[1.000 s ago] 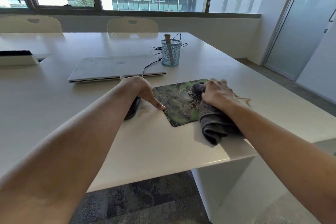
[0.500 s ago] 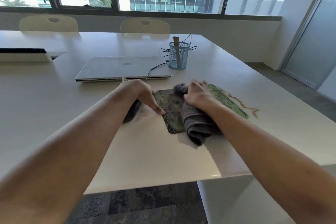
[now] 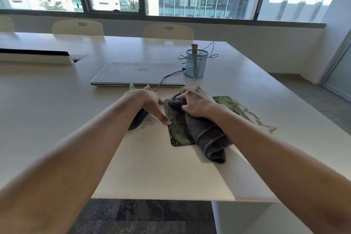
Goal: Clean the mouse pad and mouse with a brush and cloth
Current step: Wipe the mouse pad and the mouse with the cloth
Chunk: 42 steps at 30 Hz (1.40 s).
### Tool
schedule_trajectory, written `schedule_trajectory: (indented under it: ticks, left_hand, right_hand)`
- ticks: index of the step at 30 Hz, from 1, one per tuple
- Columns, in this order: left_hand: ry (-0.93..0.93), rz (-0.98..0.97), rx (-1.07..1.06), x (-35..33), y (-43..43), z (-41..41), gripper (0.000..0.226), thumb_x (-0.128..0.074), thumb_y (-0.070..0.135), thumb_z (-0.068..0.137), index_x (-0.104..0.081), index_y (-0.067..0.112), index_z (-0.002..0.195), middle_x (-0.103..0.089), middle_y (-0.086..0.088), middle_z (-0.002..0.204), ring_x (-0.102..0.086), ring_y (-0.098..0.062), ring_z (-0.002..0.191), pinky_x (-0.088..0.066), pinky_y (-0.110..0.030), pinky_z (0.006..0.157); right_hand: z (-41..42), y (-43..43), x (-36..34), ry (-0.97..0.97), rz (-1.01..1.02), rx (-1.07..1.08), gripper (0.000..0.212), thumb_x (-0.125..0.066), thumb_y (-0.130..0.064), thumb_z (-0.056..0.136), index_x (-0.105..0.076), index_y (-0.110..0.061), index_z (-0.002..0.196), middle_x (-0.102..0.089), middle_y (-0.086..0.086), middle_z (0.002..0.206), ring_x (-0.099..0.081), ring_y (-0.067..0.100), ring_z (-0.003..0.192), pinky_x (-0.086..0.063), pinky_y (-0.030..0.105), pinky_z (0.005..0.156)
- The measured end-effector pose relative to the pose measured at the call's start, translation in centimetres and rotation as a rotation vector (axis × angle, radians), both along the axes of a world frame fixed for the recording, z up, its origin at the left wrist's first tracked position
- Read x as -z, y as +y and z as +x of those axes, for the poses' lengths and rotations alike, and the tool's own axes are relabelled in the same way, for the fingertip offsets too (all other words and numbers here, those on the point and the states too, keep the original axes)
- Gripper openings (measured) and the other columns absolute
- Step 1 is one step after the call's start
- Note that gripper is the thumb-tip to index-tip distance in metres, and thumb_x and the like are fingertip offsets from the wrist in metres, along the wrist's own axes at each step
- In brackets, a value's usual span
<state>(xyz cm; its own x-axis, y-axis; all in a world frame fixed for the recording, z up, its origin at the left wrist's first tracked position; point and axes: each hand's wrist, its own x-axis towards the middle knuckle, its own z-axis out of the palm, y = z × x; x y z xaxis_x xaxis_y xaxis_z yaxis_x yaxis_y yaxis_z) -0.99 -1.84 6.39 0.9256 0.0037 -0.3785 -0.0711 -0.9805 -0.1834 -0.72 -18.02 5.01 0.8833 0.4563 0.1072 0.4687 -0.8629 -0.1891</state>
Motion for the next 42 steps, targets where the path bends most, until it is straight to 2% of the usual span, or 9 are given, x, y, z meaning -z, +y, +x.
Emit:
schedule_trajectory:
  ticks: [7, 13, 18, 22, 29, 32, 35, 38, 42]
  left_hand:
    - [-0.001, 0.005, -0.017, 0.0, -0.2, 0.1, 0.115, -0.058, 0.083, 0.047, -0.019, 0.038, 0.145, -0.011, 0.006, 0.157, 0.010, -0.024, 0.144, 0.003, -0.063, 0.108]
    - [0.014, -0.046, -0.025, -0.1, 0.0, -0.2, 0.141, -0.044, 0.091, 0.014, -0.019, 0.042, 0.143, -0.010, 0.008, 0.157, 0.008, -0.020, 0.145, 0.008, -0.063, 0.107]
    - [-0.018, -0.163, -0.014, 0.1, 0.4, -0.8, 0.126, -0.056, 0.085, 0.034, -0.023, 0.035, 0.145, -0.016, 0.009, 0.156, -0.003, -0.017, 0.145, 0.000, -0.054, 0.113]
    - [-0.191, -0.421, 0.074, 0.0, 1.8, -1.8, 0.098, -0.062, 0.068, 0.063, -0.025, 0.029, 0.145, -0.019, 0.010, 0.155, -0.001, -0.011, 0.144, -0.005, -0.039, 0.116]
    - [-0.175, -0.705, -0.045, -0.3, 11.0, -4.4, 0.110, -0.066, 0.065, 0.049, -0.017, 0.040, 0.145, -0.013, 0.011, 0.155, -0.010, -0.008, 0.142, -0.011, -0.028, 0.112]
    - [-0.090, -0.788, -0.006, 1.3, 13.5, -5.0, 0.114, -0.076, 0.051, 0.050, -0.015, 0.038, 0.145, -0.017, 0.017, 0.153, -0.015, -0.003, 0.139, -0.014, -0.023, 0.111]
    - [-0.077, -0.805, 0.073, 2.6, 14.1, -4.5, 0.120, -0.085, 0.044, 0.053, -0.012, 0.034, 0.147, -0.021, 0.017, 0.152, -0.017, -0.002, 0.137, -0.010, -0.029, 0.116]
    - [-0.105, -0.755, 0.166, 3.1, 13.5, -3.7, 0.125, -0.075, 0.055, 0.046, -0.006, 0.032, 0.147, -0.020, 0.014, 0.153, -0.013, 0.000, 0.135, 0.012, -0.043, 0.114]
    - [-0.115, -0.822, 0.265, 3.0, 12.6, -2.7, 0.135, -0.070, 0.066, 0.037, 0.011, 0.043, 0.143, -0.027, 0.014, 0.151, -0.011, 0.004, 0.132, 0.018, -0.050, 0.111]
  right_hand:
    - [-3.0, -2.9, -1.2, 0.268, 0.065, -0.293, 0.038, -0.056, -0.011, 0.082, -0.067, -0.025, 0.115, -0.055, -0.007, 0.127, -0.048, 0.016, 0.118, -0.032, 0.035, 0.109]
    - [-4.9, -5.8, -2.4, 0.421, 0.001, -0.436, 0.040, -0.057, -0.005, 0.079, -0.071, -0.031, 0.104, -0.055, -0.021, 0.109, -0.051, 0.009, 0.112, -0.032, 0.028, 0.107]
    - [-4.3, -7.7, -4.3, 0.433, -0.144, -0.390, 0.035, -0.057, -0.013, 0.075, -0.072, -0.040, 0.090, -0.067, -0.009, 0.112, -0.060, 0.016, 0.104, -0.044, 0.038, 0.098]
    - [-3.4, -7.0, -5.2, 0.389, 0.069, -0.300, 0.038, -0.056, -0.010, 0.078, -0.068, -0.046, 0.085, -0.070, 0.003, 0.107, -0.065, 0.027, 0.096, -0.052, 0.047, 0.088]
    - [-1.4, -1.2, -4.7, 0.271, 0.268, -0.212, 0.033, -0.055, -0.013, 0.084, -0.067, -0.038, 0.102, -0.067, -0.001, 0.082, -0.057, 0.009, 0.063, -0.046, 0.020, 0.055]
    - [-0.5, 1.7, -5.1, 0.162, 0.243, -0.153, 0.032, -0.055, -0.013, 0.083, -0.069, -0.032, 0.106, -0.062, -0.008, 0.079, -0.052, 0.002, 0.068, -0.039, 0.017, 0.056]
    - [0.2, 4.6, -5.4, 0.102, 0.185, -0.099, 0.034, -0.056, -0.016, 0.081, -0.069, -0.034, 0.106, -0.066, -0.003, 0.091, -0.056, 0.011, 0.078, -0.040, 0.020, 0.068]
    - [0.5, 7.6, -5.5, 0.058, 0.096, -0.060, 0.035, -0.055, -0.019, 0.081, -0.068, -0.036, 0.108, -0.069, 0.000, 0.101, -0.059, 0.017, 0.093, -0.046, 0.029, 0.088]
    - [0.8, 10.5, -5.3, 0.034, -0.064, -0.025, 0.035, -0.051, -0.021, 0.083, -0.066, -0.036, 0.110, -0.068, 0.002, 0.104, -0.059, 0.021, 0.097, -0.047, 0.039, 0.094]
